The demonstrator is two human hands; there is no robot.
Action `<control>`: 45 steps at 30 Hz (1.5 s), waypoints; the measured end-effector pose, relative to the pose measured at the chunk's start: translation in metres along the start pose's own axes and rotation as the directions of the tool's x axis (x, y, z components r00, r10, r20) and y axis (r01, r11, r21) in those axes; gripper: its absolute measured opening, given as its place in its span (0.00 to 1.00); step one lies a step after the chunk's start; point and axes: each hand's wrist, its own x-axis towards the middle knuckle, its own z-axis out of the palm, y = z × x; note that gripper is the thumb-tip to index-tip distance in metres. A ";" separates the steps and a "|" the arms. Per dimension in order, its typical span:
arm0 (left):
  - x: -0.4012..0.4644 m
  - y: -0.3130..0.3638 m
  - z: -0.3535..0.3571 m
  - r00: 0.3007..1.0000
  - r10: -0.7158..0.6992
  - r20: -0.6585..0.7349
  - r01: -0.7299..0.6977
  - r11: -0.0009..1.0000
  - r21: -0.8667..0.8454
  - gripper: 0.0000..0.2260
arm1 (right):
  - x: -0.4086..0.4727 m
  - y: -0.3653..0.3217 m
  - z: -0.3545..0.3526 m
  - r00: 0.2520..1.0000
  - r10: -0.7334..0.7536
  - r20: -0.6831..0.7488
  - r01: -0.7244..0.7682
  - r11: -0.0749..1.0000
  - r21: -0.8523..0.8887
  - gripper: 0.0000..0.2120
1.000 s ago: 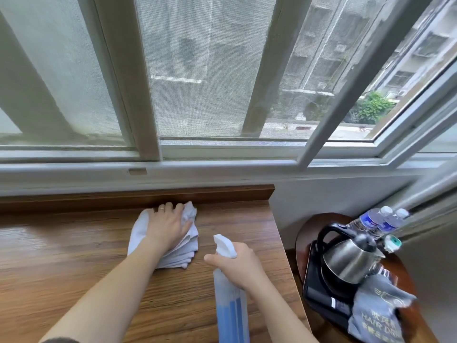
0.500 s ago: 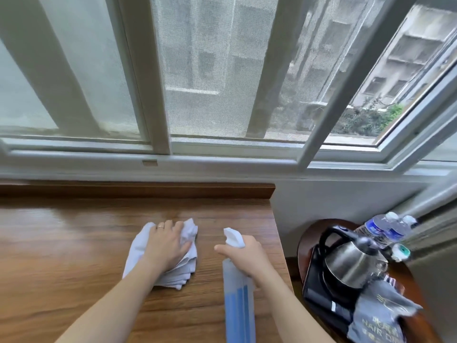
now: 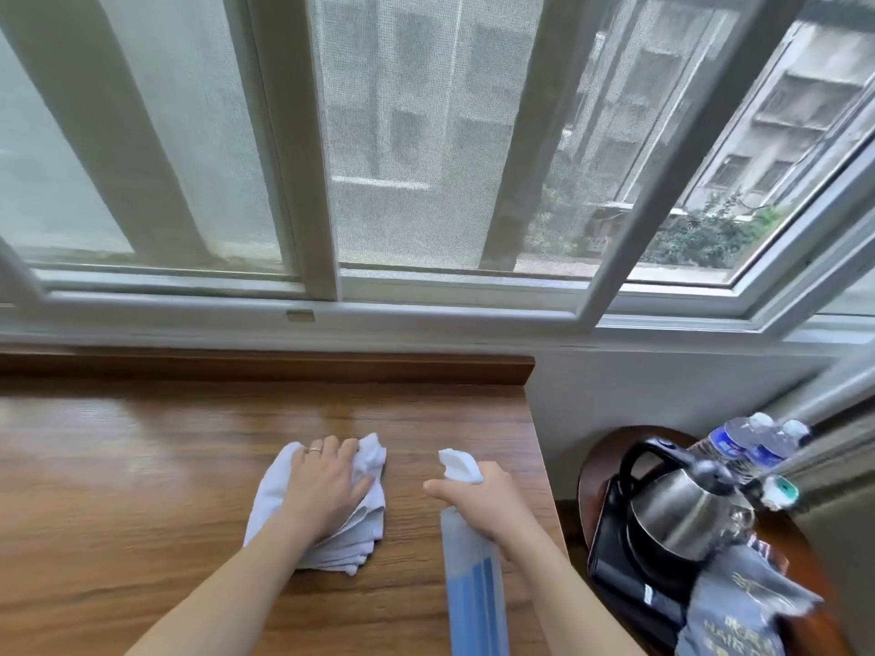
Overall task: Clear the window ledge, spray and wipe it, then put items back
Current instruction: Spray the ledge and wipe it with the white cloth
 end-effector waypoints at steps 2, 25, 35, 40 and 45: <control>0.002 -0.002 0.001 1.000 0.015 0.002 -0.015 1.000 -0.014 0.22 | 0.001 0.001 0.001 1.000 0.014 -0.001 -0.014 1.000 -0.027 0.19; 0.010 0.010 -0.003 0.999 -0.021 0.032 0.022 0.999 -0.031 0.21 | 0.000 0.007 0.004 0.999 -0.041 -0.031 0.041 0.999 0.001 0.21; 0.070 0.033 0.004 0.994 -0.012 0.106 0.012 1.000 0.002 0.20 | 0.023 0.005 -0.009 0.994 -0.108 0.009 0.108 0.994 -0.001 0.16; 0.104 0.037 -0.003 0.976 -0.063 0.208 0.062 0.998 0.011 0.22 | 0.033 0.004 -0.009 0.991 -0.134 -0.023 0.134 0.991 -0.009 0.19; 0.107 0.037 -0.005 0.959 -0.127 0.255 0.132 0.991 -0.001 0.27 | 0.040 0.003 -0.011 0.990 -0.132 -0.045 0.133 0.991 0.019 0.18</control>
